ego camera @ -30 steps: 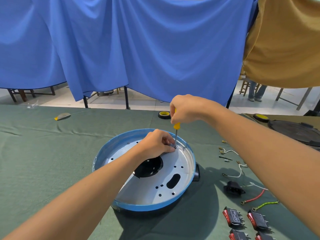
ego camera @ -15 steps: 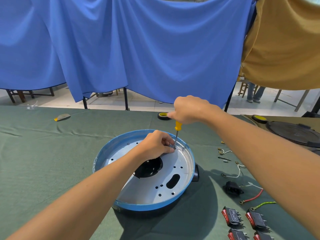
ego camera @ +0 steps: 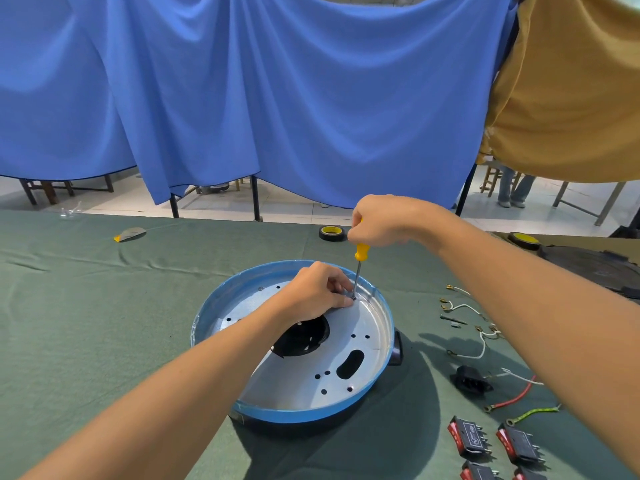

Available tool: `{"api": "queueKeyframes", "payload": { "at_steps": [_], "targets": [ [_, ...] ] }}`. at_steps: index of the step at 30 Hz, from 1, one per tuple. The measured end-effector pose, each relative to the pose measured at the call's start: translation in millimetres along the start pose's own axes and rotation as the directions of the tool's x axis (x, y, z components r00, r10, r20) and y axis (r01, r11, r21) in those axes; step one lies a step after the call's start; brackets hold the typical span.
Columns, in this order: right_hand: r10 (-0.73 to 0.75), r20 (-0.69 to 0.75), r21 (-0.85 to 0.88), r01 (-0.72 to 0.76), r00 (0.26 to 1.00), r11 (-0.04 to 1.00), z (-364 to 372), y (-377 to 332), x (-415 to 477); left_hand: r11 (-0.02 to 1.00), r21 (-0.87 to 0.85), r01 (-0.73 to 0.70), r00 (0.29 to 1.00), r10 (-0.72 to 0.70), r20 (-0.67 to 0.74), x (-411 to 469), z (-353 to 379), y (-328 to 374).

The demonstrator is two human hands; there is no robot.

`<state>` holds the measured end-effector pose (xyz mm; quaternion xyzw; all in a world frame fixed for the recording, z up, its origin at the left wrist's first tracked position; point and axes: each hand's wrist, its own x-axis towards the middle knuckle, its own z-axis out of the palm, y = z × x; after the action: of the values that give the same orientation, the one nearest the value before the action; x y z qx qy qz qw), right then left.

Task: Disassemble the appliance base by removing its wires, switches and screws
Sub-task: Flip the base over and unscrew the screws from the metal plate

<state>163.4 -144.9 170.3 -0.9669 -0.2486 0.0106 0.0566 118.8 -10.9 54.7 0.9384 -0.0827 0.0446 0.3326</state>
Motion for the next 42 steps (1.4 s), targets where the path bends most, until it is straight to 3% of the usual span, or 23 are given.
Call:
{"api": "queueKeyframes", "payload": {
  "at_steps": [4,8,13,17,21,26,30,34,37,42],
  "targets": [
    [0.032,-0.075,-0.009,-0.033,0.997,0.999,3.6,2.1,-1.1,1.0,0.005,-0.001,1.0,0.001,-0.002,-0.2,0.1,0.2],
    [-0.001,0.037,0.042,-0.001,0.999,0.999,-0.5,1.8,-2.4,1.0,0.006,0.003,1.0,-0.003,0.0,0.4,0.4,0.4],
    [0.033,-0.101,0.018,-0.031,0.994,0.999,5.0,4.0,-2.0,1.0,0.006,0.002,1.0,-0.002,0.003,0.6,0.4,-0.5],
    [-0.015,-0.016,0.032,0.016,1.0,0.999,1.7,1.2,-3.1,1.0,-0.008,0.007,1.0,-0.007,-0.002,1.0,0.8,-0.8],
    [0.022,-0.086,-0.009,-0.022,0.996,1.0,3.0,1.8,-4.7,1.0,-0.013,0.01,1.0,-0.01,-0.004,0.8,1.3,-1.7],
    [-0.027,-0.022,0.022,0.027,0.999,0.999,1.9,-1.4,-3.1,1.0,-0.017,0.009,1.0,-0.009,-0.003,1.0,1.3,-2.0],
    [0.018,-0.125,0.001,-0.018,0.992,1.0,7.3,-0.5,-2.3,1.0,-0.019,0.011,1.0,-0.011,-0.006,1.0,1.3,-2.5],
    [-0.013,-0.044,-0.014,0.013,0.999,1.0,3.5,-0.2,-2.1,1.0,-0.018,0.013,1.0,-0.013,-0.007,0.9,1.5,-2.5],
    [0.017,-0.077,-0.078,-0.023,0.997,0.997,4.3,-0.6,-4.3,1.0,-0.015,0.014,1.0,-0.014,-0.008,0.6,1.4,-2.4],
    [-0.049,-0.052,0.012,0.05,0.997,0.999,5.4,-0.5,-3.3,1.0,-0.009,0.007,1.0,-0.007,-0.001,0.8,0.3,-1.2]
  ]
}}
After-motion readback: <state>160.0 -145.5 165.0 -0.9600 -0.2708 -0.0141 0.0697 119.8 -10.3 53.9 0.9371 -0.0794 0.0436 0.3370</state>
